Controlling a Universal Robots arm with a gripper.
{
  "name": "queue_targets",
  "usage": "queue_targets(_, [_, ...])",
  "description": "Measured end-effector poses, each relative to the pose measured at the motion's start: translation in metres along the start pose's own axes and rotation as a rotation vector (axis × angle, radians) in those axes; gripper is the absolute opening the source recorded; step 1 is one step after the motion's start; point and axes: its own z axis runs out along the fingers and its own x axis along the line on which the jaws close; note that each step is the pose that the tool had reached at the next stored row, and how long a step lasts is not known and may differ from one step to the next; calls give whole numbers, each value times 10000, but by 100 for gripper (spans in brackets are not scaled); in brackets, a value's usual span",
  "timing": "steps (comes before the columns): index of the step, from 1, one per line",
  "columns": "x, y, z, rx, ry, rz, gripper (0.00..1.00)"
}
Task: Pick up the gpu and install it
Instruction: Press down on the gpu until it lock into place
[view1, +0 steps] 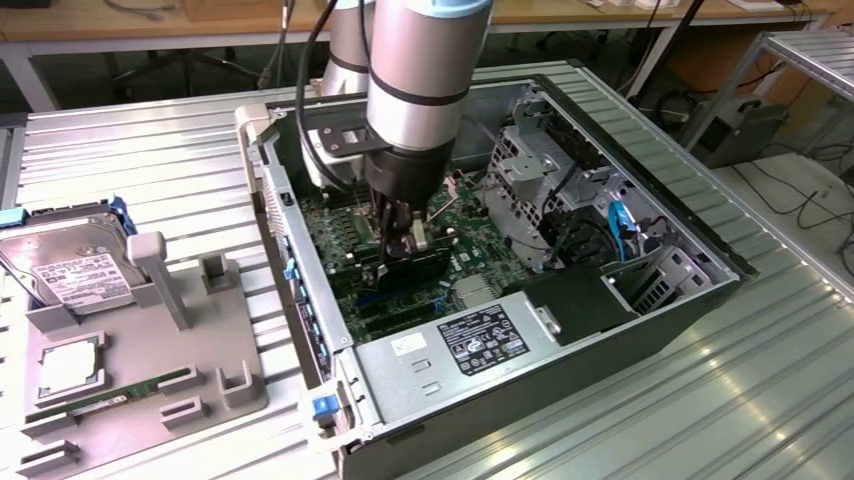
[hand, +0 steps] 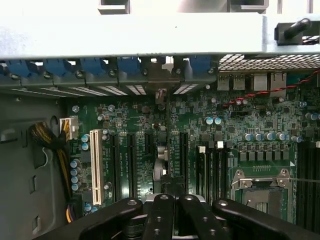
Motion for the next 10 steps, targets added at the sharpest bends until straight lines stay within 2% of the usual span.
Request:
queue_targets(2, [0, 3, 43, 6, 2, 0, 11])
queue_targets(3, [2, 6, 50, 2, 18, 0, 11])
queue_targets(5, [0, 6, 48, 4, 7, 0, 11])
queue_targets(6, [-1, 6, 22, 14, -9, 0, 11])
queue_targets(10, [-3, 7, -167, 6, 6, 1, 11])
